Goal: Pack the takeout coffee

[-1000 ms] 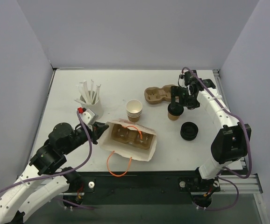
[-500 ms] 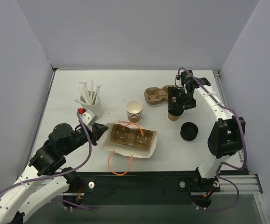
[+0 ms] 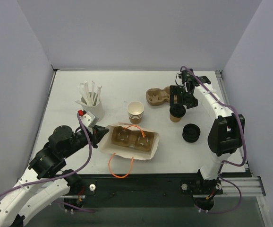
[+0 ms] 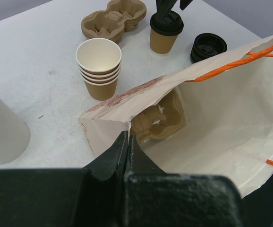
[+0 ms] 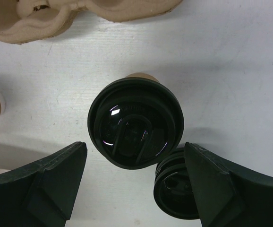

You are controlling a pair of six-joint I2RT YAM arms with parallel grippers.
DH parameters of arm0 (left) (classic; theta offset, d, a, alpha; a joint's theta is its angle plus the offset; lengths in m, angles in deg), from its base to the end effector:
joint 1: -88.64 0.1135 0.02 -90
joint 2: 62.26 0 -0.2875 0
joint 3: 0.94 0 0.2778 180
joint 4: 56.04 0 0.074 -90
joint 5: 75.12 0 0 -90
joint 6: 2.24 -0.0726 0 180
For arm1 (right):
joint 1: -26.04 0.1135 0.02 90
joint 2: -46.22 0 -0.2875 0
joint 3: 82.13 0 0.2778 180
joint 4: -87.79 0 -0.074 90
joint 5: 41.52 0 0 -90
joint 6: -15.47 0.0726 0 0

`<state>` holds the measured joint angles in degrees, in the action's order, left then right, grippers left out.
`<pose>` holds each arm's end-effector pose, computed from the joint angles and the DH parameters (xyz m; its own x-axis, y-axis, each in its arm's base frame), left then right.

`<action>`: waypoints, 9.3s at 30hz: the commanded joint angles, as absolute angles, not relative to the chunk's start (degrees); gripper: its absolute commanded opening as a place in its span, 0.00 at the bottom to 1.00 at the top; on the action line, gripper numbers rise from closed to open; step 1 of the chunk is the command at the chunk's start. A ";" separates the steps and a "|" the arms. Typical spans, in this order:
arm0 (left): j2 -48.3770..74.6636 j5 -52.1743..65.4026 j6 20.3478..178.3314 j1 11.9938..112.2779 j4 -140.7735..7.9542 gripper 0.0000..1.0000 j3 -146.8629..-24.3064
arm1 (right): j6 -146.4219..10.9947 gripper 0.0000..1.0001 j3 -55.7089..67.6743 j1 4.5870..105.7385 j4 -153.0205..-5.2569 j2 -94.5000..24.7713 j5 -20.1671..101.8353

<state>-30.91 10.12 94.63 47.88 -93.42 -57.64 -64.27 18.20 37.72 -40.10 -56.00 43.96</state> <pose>0.1238 -0.1147 0.3515 -0.2419 0.0511 -0.9689 0.6881 0.7131 -0.1342 0.4342 0.0956 0.2669 -0.8236 0.0111 -0.5670 -0.1021 0.9806 0.1674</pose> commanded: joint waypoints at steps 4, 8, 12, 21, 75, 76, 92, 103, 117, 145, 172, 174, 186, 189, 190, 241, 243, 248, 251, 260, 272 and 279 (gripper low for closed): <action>-31.33 10.22 95.14 48.03 -92.51 0.00 -59.65 | -62.22 0.85 21.84 37.55 -38.60 -58.28 46.02; -30.89 10.04 95.23 48.03 -92.24 0.00 -59.82 | -61.35 0.83 22.11 37.72 -38.60 -59.25 45.57; -30.89 10.22 95.40 48.03 -92.33 0.00 -59.91 | -60.73 0.82 21.58 37.73 -38.69 -59.52 46.45; -31.06 10.22 95.67 48.03 -92.51 0.00 -59.73 | -60.38 0.76 20.53 37.81 -38.69 -60.22 47.42; -31.24 11.89 99.97 48.03 -94.27 0.00 -60.44 | -69.07 0.53 29.91 47.30 -31.41 -40.01 57.53; -31.32 11.89 100.41 48.12 -94.18 0.00 -60.44 | -69.69 0.53 31.67 48.00 -30.70 -37.83 57.18; -30.53 9.95 104.19 48.03 -92.68 0.00 -59.30 | -69.61 0.49 43.47 84.56 -40.26 -23.92 43.72; -32.29 13.29 106.66 48.03 -91.81 0.00 -60.44 | -79.96 0.49 36.79 99.24 -36.59 -26.29 44.69; -36.42 6.27 102.62 48.03 -87.85 0.00 -57.01 | -95.61 0.46 19.75 107.51 -40.08 -29.28 63.14; -39.41 7.23 98.39 48.03 -82.82 0.22 -50.76 | -101.43 0.44 -2.68 102.15 -59.43 -31.04 66.14; -43.02 12.42 112.99 48.03 -102.63 0.11 -52.97 | -97.82 0.42 -8.56 102.41 -63.30 -28.58 68.69; -42.32 10.67 111.94 48.03 -100.69 0.00 -52.09 | -97.82 0.42 -9.27 101.80 -63.12 -27.97 69.39; -42.22 6.96 108.94 48.03 -84.95 0.00 -45.77 | -107.66 0.42 -13.13 96.79 -68.74 -27.43 65.44; -44.06 7.14 110.52 48.03 -84.95 0.00 -43.75 | -107.93 0.42 -14.36 96.79 -70.41 -29.27 66.05; -44.68 6.97 110.87 48.03 -84.86 0.00 -43.04 | -108.10 0.42 -14.46 96.79 -70.77 -29.54 65.97; -46.97 4.68 113.34 48.03 -83.63 0.00 -40.22 | -115.13 0.40 -18.50 94.06 -65.85 -27.79 69.56; -46.88 3.46 112.72 48.03 -82.75 0.00 -39.87 | -114.96 0.40 -18.33 93.98 -65.85 -28.05 70.36; -47.85 2.40 111.84 48.03 -80.91 0.00 -38.73 | -114.52 0.40 -17.80 93.80 -65.32 -28.14 71.67; -47.59 1.96 111.75 48.03 -80.12 0.00 -38.29 | -114.08 0.40 -16.75 93.80 -64.62 -28.14 71.76; -46.44 1.16 111.31 48.03 -79.06 0.00 -37.85 | -111.97 0.39 -15.86 93.98 -59.70 -26.30 74.22; -46.62 1.34 111.58 48.12 -78.80 0.00 -37.58 | -111.53 0.38 -18.41 93.71 -59.87 -26.64 73.96; -46.27 0.38 111.40 48.03 -78.53 0.00 -37.76 | -113.37 0.38 -18.59 93.80 -59.43 -25.77 73.17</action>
<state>-46.34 1.77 112.34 47.86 -82.40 -37.27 -111.74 -17.69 94.22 -62.76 -27.39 70.91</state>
